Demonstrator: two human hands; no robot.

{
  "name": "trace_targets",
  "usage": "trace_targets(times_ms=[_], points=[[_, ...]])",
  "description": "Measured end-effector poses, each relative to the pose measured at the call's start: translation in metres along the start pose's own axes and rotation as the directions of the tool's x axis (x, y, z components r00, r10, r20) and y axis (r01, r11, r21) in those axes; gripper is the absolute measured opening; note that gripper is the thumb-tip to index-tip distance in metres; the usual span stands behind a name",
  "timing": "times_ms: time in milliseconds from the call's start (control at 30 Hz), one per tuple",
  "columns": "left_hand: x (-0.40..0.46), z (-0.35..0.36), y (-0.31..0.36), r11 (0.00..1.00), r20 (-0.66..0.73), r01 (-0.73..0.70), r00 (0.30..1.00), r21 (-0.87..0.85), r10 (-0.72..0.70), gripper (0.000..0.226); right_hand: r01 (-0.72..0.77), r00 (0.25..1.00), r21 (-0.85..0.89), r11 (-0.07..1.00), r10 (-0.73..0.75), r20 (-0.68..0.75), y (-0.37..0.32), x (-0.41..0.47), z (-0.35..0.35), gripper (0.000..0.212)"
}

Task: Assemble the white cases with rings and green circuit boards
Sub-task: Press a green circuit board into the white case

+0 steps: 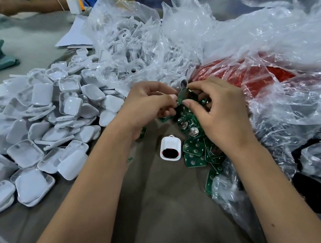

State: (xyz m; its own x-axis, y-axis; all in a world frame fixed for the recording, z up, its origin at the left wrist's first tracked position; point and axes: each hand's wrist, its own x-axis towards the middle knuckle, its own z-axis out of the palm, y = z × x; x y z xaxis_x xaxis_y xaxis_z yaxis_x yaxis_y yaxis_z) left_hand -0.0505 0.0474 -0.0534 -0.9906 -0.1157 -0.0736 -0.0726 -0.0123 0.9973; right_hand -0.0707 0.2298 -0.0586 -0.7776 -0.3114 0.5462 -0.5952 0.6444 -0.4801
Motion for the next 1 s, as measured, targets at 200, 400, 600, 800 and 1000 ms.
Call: trace_targets(times_ms=[200, 400, 600, 800, 1000], points=[[-0.003, -0.021, 0.018, 0.734, 0.491, -0.311, 0.87, 0.604, -0.036, 0.056, -0.074, 0.997, -0.014, 0.997, 0.074, 0.022, 0.005, 0.003, 0.01, 0.045], [-0.01, -0.02, 0.026, 0.617, 0.598, -0.349, 0.76, 0.705, -0.254, 0.071, -0.092, 0.994, 0.004, 0.996, 0.092, 0.052, 0.004, 0.002, 0.016, 0.047], [-0.012, -0.016, 0.03, 0.62, 0.586, -0.326, 0.764, 0.713, -0.271, 0.057, -0.12, 0.992, 0.048, 0.992, 0.118, 0.055, 0.002, 0.002, 0.013, 0.047], [-0.016, -0.013, 0.029, 0.591, 0.594, -0.369, 0.767, 0.718, -0.242, 0.056, -0.152, 0.988, 0.101, 0.983, 0.149, 0.038, 0.0, 0.003, 0.009, 0.046], [-0.015, -0.011, 0.029, 0.594, 0.598, -0.364, 0.759, 0.718, -0.258, 0.052, -0.173, 0.985, 0.14, 0.975, 0.172, 0.014, 0.001, 0.004, 0.007, 0.043]])
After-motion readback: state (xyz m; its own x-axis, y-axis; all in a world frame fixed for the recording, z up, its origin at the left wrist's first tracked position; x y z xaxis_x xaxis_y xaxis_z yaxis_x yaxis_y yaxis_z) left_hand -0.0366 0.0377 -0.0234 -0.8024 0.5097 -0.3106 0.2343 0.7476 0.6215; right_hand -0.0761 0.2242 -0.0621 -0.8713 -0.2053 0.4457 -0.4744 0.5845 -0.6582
